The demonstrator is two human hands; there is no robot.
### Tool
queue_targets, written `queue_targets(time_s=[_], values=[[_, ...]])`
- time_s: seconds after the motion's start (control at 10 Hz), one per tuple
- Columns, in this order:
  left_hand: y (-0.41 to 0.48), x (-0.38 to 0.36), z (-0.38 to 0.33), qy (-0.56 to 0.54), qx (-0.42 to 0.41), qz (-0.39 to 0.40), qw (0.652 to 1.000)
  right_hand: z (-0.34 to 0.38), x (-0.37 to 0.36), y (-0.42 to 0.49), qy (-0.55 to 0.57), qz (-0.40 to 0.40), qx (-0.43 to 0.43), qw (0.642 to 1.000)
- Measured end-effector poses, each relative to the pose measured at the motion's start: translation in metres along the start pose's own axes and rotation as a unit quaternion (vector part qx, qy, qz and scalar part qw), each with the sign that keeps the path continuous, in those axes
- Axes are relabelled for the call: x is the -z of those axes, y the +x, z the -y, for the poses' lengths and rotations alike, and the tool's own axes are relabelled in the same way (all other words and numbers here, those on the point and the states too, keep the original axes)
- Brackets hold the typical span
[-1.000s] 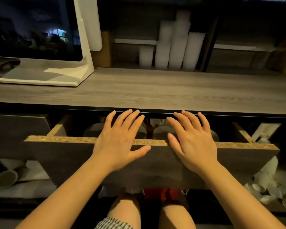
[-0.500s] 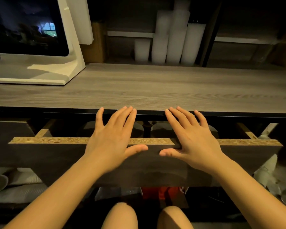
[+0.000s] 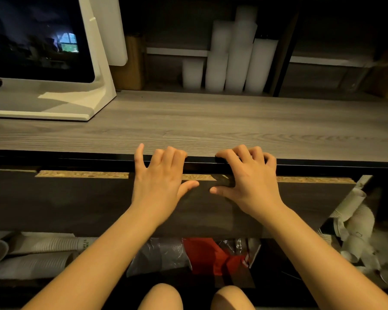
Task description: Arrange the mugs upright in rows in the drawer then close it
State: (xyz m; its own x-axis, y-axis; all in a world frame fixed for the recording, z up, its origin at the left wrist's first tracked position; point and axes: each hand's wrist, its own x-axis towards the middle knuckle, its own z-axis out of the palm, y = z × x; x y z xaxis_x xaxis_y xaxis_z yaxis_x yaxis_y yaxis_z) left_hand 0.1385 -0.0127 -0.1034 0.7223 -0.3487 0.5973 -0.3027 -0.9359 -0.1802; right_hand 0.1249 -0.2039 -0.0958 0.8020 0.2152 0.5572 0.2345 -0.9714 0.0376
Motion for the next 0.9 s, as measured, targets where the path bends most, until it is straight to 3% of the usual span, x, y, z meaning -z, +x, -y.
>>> queue_targets(time_s=[0.2, 0.4, 0.6, 0.7, 0.8, 0.9], values=[[0.011, -0.001, -0.009, 0.021, 0.049, 0.019, 0.998, 0.007, -0.009, 0.003, -0.034, -0.046, -0.038, 0.998], [0.013, 0.010, -0.013, 0.011, 0.059, 0.063, 0.996, 0.014, 0.001, 0.008, -0.012, 0.010, -0.059, 0.998], [0.032, 0.034, 0.004, -0.063, -0.034, 0.127, 0.989, -0.004, 0.032, 0.025, 0.084, 0.118, -0.001, 0.989], [0.065, 0.045, 0.024, -0.148, -0.065, 0.241, 0.957, -0.022, 0.045, 0.056, 0.196, 0.224, -0.009, 0.955], [0.097, 0.044, 0.033, -0.201, -0.069, 0.313, 0.926, -0.034, 0.044, 0.085, 0.245, 0.276, -0.020, 0.929], [0.148, 0.032, 0.041, -0.220, -0.039, 0.405, 0.886, -0.051, 0.034, 0.130, 0.212, 0.369, -0.040, 0.904]])
